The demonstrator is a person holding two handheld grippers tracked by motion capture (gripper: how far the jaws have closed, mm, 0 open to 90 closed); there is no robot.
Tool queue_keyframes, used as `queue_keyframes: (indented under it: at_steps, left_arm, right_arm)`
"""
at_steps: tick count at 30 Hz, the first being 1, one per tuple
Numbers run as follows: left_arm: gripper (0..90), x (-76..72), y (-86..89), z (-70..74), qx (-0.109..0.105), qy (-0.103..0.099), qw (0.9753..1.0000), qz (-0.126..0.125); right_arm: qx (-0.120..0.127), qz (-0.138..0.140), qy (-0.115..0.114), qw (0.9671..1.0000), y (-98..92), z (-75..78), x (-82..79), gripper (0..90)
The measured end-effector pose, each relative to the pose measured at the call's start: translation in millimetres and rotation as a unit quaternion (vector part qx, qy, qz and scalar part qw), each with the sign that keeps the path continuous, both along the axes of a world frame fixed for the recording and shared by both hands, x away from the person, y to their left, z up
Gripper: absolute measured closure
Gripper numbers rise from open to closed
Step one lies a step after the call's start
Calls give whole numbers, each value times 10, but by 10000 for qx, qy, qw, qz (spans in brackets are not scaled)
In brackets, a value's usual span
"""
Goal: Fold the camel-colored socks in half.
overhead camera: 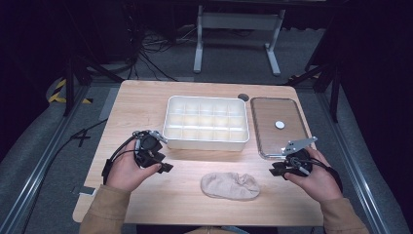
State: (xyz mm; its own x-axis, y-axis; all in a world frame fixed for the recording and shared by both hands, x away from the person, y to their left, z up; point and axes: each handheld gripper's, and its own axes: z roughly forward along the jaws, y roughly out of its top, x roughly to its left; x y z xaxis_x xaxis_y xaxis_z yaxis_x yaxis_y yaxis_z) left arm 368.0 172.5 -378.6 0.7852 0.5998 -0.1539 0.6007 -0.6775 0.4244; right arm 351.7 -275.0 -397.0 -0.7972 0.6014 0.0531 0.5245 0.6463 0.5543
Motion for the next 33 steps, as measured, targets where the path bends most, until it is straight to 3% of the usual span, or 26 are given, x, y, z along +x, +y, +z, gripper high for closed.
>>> queue_keyframes:
  at_steps: [8, 13, 20, 24, 28, 33]
  left_arm:
    - [502, -56, -60, 40, -67, -261, 9993, -261]
    - [497, -63, -79, 24, -151, -210, 9992, -319]
    - [484, -54, -186, -75, -148, -122, 9990, -407]
    - [484, -57, -276, -126, -91, -60, 9985, -535]
    - [491, -50, -342, -164, -66, 19, 9983, -577]
    - [499, -58, -396, -203, -111, 61, 9982, -587]
  right_arm:
    - [16, 137, 5, 9999, 48, -42, -28, 713]
    - [30, 203, 26, 9998, 97, -42, -51, 716]
    - [138, 604, 169, 9979, 330, -149, -82, 730]
    - [269, 718, 153, 9969, 410, -197, -97, 768]
    - [418, 844, 192, 9954, 475, -208, -116, 867]
    - [353, 953, 373, 9941, 546, -289, -129, 897]
